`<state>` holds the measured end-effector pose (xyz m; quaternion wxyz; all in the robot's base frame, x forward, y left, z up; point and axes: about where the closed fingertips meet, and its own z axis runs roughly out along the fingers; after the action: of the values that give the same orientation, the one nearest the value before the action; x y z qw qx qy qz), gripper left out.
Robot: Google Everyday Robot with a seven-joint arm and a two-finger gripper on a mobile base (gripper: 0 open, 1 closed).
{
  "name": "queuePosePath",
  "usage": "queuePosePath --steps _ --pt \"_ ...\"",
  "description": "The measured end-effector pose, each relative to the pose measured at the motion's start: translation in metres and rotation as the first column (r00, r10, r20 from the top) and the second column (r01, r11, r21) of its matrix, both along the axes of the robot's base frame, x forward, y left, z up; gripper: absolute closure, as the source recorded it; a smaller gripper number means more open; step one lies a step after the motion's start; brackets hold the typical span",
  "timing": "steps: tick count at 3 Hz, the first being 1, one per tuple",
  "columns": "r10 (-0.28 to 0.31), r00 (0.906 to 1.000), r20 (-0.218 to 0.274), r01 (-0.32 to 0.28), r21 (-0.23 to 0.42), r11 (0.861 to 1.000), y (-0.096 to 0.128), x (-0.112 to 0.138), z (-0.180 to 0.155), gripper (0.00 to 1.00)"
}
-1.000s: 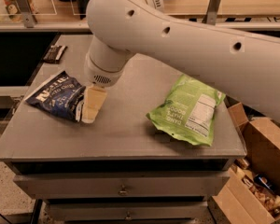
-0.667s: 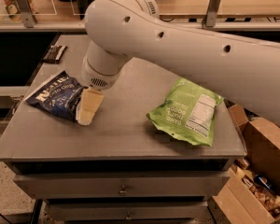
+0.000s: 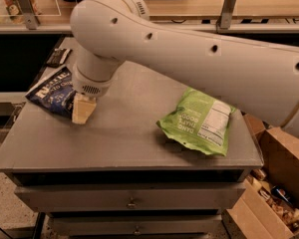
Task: Move blue chip bag near rxbar chocolate
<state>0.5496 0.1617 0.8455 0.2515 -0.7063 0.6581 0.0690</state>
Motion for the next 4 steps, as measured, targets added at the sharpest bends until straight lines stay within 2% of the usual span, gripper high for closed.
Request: queuePosePath --steps 2,3,4 --pt "0.035 0.9983 -0.046 -0.038 -0.071 0.997 0.0148 -0.0054 -0.0076 0.87" --pt "0.035 0.9983 -0.046 -0.038 -0.071 0.997 0.0148 -0.0054 -0.0059 1.0" --pt "0.035 0.9983 -0.046 -0.038 -0.071 0.997 0.0148 -0.0054 -0.0051 1.0"
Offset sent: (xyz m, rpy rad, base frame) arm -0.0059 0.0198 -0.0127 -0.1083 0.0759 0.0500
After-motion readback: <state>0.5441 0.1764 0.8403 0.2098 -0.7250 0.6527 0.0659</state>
